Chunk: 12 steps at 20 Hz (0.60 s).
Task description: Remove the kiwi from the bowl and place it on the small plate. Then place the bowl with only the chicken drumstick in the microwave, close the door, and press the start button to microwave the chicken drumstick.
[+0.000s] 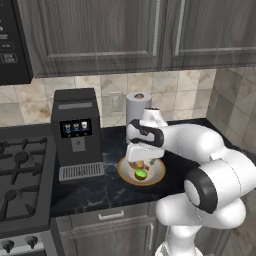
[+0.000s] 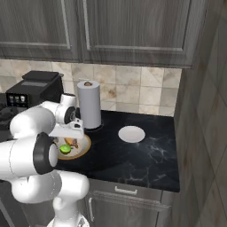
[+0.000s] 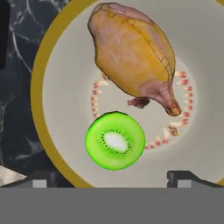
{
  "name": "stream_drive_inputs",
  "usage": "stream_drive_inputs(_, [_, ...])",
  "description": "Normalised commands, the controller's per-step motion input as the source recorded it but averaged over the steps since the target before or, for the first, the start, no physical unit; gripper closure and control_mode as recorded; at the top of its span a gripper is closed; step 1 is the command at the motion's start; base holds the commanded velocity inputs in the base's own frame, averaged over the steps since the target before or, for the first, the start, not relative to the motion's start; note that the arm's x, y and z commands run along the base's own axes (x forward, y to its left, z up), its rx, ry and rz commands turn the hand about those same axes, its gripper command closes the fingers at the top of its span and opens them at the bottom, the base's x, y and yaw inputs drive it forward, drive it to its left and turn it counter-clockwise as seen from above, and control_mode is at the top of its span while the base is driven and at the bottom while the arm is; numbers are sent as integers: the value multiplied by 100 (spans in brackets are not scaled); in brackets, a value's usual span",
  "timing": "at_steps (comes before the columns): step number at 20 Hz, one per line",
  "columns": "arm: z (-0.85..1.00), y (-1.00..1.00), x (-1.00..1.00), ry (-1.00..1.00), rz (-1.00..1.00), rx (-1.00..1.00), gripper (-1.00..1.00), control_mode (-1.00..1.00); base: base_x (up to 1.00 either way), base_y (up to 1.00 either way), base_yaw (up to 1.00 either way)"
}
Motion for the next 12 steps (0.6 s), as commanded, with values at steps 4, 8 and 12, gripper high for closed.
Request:
stream_drive_inputs(4, [-36, 0, -1, 11, -1, 0, -100, -100, 0, 0, 0])
stream_drive_inputs(8, [-15, 0, 11, 10, -1, 1, -100, -100, 0, 0, 0])
stream_drive_inputs(12, [0, 0, 48, 19, -1, 0, -100, -100, 0, 0, 0])
